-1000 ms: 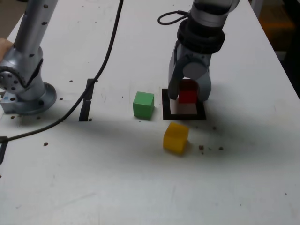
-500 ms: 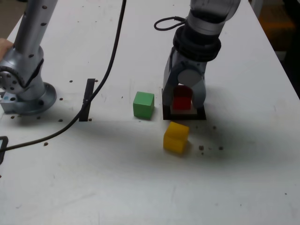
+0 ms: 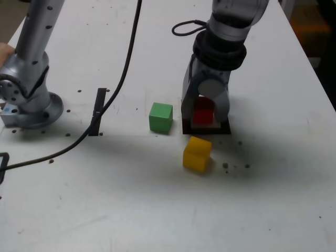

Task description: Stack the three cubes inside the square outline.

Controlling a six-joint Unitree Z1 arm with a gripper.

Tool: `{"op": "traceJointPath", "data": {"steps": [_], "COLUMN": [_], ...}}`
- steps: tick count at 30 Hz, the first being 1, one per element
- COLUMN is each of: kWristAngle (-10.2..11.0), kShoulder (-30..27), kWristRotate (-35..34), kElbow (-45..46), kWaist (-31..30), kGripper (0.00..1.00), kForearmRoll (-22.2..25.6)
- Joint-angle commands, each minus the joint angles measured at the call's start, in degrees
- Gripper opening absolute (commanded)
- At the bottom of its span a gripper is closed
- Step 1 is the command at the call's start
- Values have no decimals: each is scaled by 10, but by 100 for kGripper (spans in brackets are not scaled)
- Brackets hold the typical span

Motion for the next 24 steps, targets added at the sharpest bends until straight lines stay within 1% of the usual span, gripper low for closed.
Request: {"op": "traceJointPath", "data": {"steps": [1,5,6,12,14,18,24], "kWristAngle": [-2,-7,-8,-9,-7,-3,10], "kShoulder": [-2,-2,-2,-2,-2,-2,-6], "kWristRotate": [2,6,6,14,14,14,6], "kElbow": [3,7,7,5,6,7,5], "kWaist": [0,0,0,0,0,0,0], "kGripper": [41,57,58,72,74,75,75], "kForearmRoll": [0,1,0,-10,-13,-14,6]}}
